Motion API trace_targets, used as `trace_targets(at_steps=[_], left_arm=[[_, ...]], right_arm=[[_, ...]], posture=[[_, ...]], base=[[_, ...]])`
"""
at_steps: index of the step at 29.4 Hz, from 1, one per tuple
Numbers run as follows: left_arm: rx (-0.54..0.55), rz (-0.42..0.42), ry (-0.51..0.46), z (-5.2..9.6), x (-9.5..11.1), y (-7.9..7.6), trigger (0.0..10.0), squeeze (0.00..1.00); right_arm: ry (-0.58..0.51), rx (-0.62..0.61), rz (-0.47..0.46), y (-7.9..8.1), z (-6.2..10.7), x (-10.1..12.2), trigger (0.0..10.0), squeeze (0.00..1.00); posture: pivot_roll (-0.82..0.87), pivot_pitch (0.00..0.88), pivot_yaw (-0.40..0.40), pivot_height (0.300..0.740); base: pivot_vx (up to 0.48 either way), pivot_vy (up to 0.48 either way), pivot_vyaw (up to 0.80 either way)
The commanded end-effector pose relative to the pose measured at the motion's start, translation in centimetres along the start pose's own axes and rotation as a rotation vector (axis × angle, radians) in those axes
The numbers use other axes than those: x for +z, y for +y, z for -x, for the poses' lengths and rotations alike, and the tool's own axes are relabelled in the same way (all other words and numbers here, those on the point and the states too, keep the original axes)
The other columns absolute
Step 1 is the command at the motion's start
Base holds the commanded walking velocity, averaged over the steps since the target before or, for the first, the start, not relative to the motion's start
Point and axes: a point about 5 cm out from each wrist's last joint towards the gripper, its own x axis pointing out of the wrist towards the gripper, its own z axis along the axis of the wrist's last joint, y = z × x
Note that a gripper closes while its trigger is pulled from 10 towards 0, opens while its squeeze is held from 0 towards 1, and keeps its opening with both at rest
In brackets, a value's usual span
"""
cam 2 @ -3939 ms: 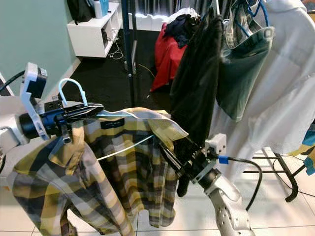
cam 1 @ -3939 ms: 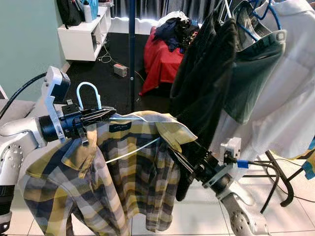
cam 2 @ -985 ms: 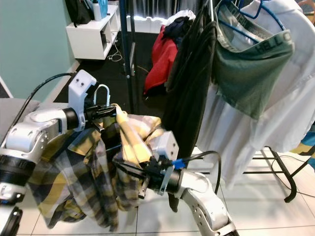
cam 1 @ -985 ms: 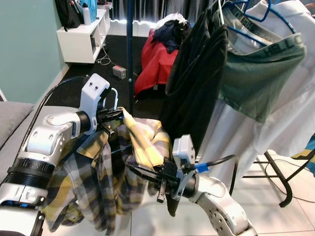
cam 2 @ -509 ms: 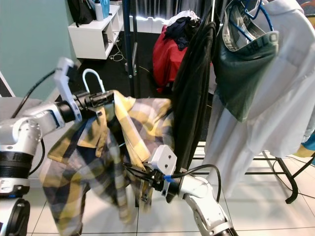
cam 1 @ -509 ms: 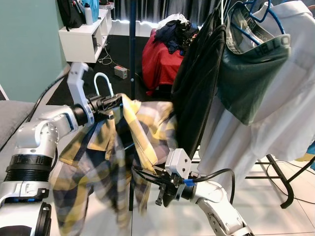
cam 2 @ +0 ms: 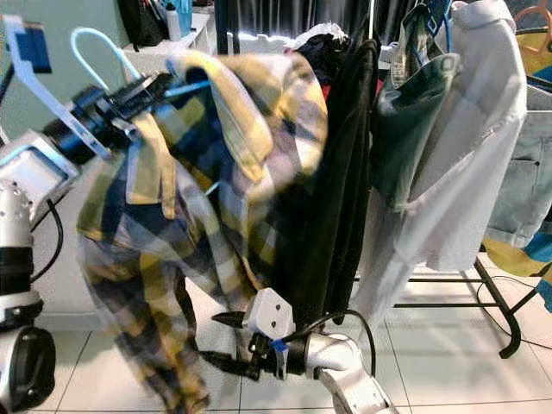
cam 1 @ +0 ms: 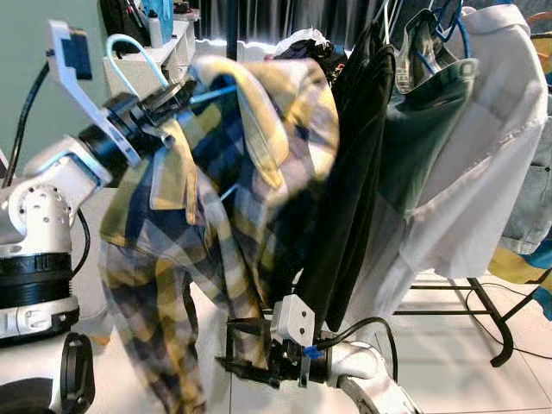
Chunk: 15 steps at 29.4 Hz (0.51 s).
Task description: Hang hanger
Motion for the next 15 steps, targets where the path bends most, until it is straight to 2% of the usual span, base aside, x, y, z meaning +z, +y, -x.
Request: trace_targets(at_steps=[1, 7, 8, 9, 10, 13, 15], left_arm=[[-0.081, -0.008, -0.041, 0.0, 0.9, -1.3, 10.0, 0.00], [-0.157, -0.026, -0.017, 0.9, 0.8, -1.6, 10.0, 0.00], [-0.168, -0.052, 0.010, 1.5, 0.5, -1.4, 10.0, 0.00], [-0.168, -0.052, 0.010, 1.5, 0.5, -1.4, 10.0, 0.00], [-0.166, -0.088, 0.050, 2.2, 0.2, -0.9, 10.0, 0.00], [-0.160, -0.122, 0.082, 2.7, -0.1, -0.5, 10.0, 0.00], [-0.143, -0.151, 0.118, 3.9, -0.6, 0.3, 10.0, 0.00]], right_arm=[[-0.041, 0.024, -0.003, 0.6, 0.3, 0.4, 10.0, 0.00], [-0.118, 0.049, -0.056, 1.1, 1.0, 1.8, 10.0, 0.00], [-0.165, 0.055, -0.088, 1.1, 1.4, 3.0, 10.0, 0.00], [-0.165, 0.055, -0.088, 1.1, 1.4, 3.0, 10.0, 0.00], [-0.200, 0.066, -0.136, 1.1, 1.9, 4.1, 10.0, 0.00], [-0.213, 0.086, -0.176, 1.2, 2.3, 4.7, 10.0, 0.00], [-0.142, 0.167, -0.216, 2.4, 3.9, 4.3, 10.0, 0.00]], posture=[[0.03, 0.169, -0.033, 0.740], [0.03, 0.170, -0.033, 0.740], [0.03, 0.172, -0.035, 0.740], [0.03, 0.172, -0.035, 0.740], [0.02, 0.173, -0.036, 0.740], [0.02, 0.173, -0.036, 0.740], [0.02, 0.177, -0.044, 0.740]], base=[[0.000, 0.000, 0.00], [0.000, 0.000, 0.00], [0.000, 0.000, 0.00], [0.000, 0.000, 0.00], [0.000, 0.000, 0.00], [0.000, 0.000, 0.00], [0.000, 0.000, 0.00]])
